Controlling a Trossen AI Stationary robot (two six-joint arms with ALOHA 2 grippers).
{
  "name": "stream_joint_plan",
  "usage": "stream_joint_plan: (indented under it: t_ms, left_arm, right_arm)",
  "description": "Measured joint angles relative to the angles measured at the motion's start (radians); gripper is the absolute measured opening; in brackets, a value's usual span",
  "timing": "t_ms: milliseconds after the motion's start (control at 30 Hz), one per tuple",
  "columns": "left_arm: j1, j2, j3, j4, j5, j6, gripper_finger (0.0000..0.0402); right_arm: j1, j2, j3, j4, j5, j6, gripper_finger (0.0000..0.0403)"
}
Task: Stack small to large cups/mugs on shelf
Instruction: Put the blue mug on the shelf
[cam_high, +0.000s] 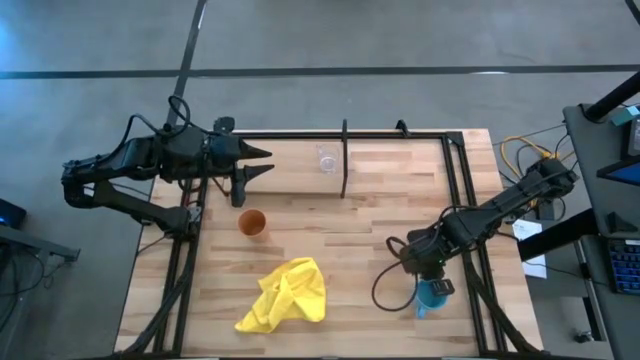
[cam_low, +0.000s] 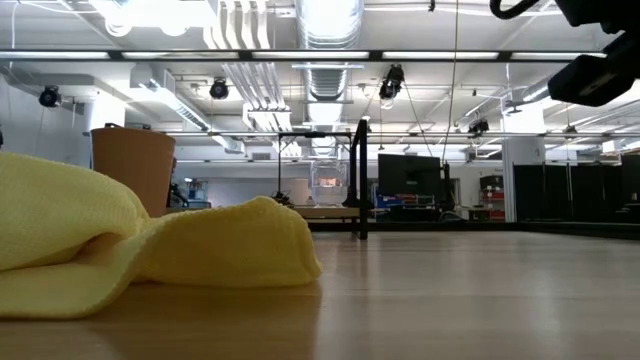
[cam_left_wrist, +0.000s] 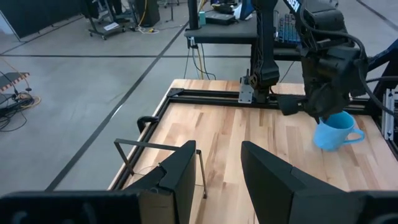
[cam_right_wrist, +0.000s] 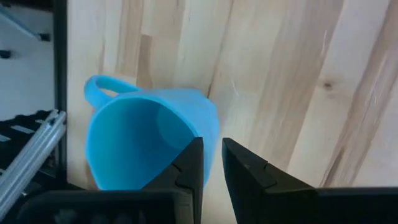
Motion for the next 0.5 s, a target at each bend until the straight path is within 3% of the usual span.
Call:
stream_joint_plan:
  t_ms: [500]
  left_arm:
    - [0.0, 0.0, 0.0, 0.016, 0.0, 0.001, 0.0116]
  right_arm:
    - [0.021, 0.066, 0.062, -0.006, 0.03, -0.029, 0.0054]
